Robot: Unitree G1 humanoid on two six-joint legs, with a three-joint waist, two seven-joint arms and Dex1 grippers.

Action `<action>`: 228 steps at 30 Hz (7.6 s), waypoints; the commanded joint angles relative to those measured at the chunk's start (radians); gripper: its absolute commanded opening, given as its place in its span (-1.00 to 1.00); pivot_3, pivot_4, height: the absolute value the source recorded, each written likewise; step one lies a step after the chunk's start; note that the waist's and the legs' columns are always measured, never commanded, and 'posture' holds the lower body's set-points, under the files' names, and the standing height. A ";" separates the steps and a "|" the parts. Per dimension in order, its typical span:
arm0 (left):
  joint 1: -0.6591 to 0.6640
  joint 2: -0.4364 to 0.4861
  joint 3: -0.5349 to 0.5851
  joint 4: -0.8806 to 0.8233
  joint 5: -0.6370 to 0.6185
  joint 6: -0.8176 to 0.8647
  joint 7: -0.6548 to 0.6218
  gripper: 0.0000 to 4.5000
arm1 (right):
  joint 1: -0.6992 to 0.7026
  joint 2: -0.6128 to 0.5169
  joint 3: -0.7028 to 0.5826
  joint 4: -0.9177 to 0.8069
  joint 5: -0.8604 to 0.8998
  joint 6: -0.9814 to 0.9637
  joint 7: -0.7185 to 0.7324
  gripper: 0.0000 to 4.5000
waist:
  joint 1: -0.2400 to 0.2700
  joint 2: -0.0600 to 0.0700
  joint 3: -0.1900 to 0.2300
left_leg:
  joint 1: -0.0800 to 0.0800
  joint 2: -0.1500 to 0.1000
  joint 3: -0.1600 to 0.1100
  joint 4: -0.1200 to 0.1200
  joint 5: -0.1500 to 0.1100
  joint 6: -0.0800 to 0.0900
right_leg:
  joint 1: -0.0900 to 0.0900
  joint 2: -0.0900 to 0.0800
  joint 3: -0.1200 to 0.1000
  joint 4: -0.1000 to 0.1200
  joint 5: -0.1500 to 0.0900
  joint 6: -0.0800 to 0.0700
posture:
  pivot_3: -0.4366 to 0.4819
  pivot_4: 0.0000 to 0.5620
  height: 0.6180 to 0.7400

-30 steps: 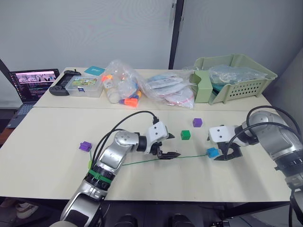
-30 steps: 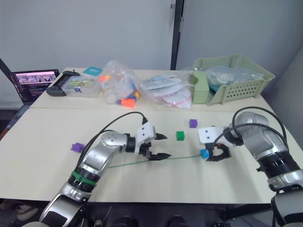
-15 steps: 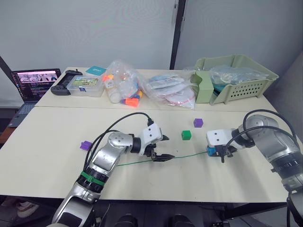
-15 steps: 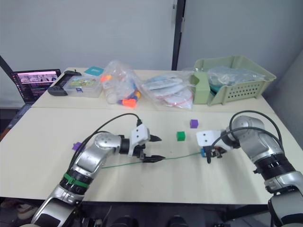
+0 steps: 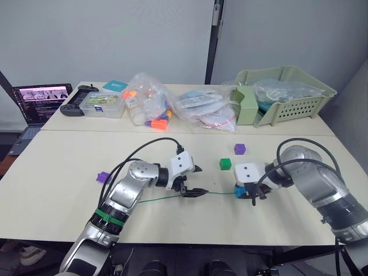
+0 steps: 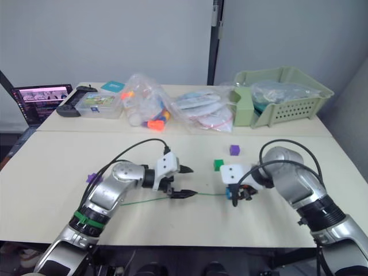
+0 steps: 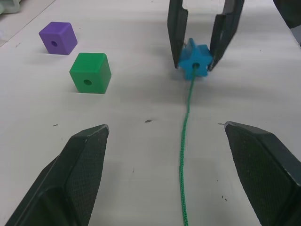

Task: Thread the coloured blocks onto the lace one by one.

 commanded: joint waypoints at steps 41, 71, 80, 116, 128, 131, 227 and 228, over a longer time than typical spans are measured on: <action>-0.177 -0.329 -0.160 0.434 0.117 -0.249 0.019 0.84 | 0.465 -0.293 -0.551 -0.412 0.365 0.569 -0.266 0.98 | 0.014 0.000 0.000 | -0.006 0.000 0.001 0.000 0.000 0.000 | 0.000 0.000 0.000 -0.008 0.000 0.001 | -0.05 -0.47 0.96; -0.209 -0.313 -0.151 0.463 0.159 -0.243 -0.035 -0.38 | 0.196 -0.137 -0.131 0.132 0.182 0.029 -0.288 0.17 | 0.003 0.000 0.000 | -0.004 0.000 0.001 0.000 0.000 0.000 | 0.001 0.001 0.000 -0.008 0.000 0.001 | -0.05 -0.47 0.96; -0.209 -0.297 -0.144 0.451 0.157 -0.238 -0.038 -0.38 | 0.231 -0.136 -0.135 0.119 0.176 0.038 -0.278 -1.00 | 0.002 -0.001 0.000 | 0.003 0.000 0.001 0.001 0.000 0.000 | 0.008 0.001 0.000 -0.009 0.000 0.001 | -0.05 -0.47 0.96; 0.199 0.657 0.233 0.406 0.026 -0.481 -0.357 -0.38 | 0.032 -0.168 -0.145 -0.025 0.268 0.126 -0.104 -1.00 | -0.015 0.001 0.001 | 0.001 0.005 0.005 -0.004 0.000 0.000 | -0.002 0.001 -0.001 -0.007 0.000 -0.003 | -0.05 -0.47 0.96; 0.024 0.698 0.257 0.666 0.062 -0.569 -0.354 0.93 | -0.060 -0.019 -0.061 0.010 0.248 0.084 -0.108 -1.00 | -0.017 0.001 0.002 | -0.004 0.004 0.005 -0.003 0.000 0.000 | -0.006 0.001 -0.002 -0.003 0.000 -0.003 | -0.05 -0.47 0.96; -0.009 0.737 0.256 0.730 0.082 -0.580 -0.372 0.98 | -0.083 0.021 -0.031 0.021 0.232 0.073 -0.107 -1.00 | -0.017 0.000 0.002 | -0.013 0.002 0.005 0.001 0.000 0.000 | -0.019 0.000 -0.001 0.007 0.000 -0.003 | -0.05 -0.47 0.96; -0.094 -0.060 -0.056 0.054 -0.053 -0.098 -0.132 -0.78 | -0.039 -0.051 -0.062 -0.269 0.416 0.392 -0.225 -1.00 | 0.001 -0.001 0.002 | -0.015 0.001 0.000 0.004 0.000 0.000 | -0.018 0.000 -0.002 0.008 0.001 -0.004 | -0.05 -0.47 0.96; -0.094 -0.059 -0.054 0.050 -0.055 -0.095 -0.133 -0.78 | -0.039 -0.052 -0.061 -0.269 0.416 0.393 -0.224 -1.00 | 0.001 -0.001 0.002 | -0.015 0.001 0.000 0.004 0.000 0.000 | -0.018 0.000 -0.002 0.008 0.001 -0.004 | -0.05 -0.47 0.96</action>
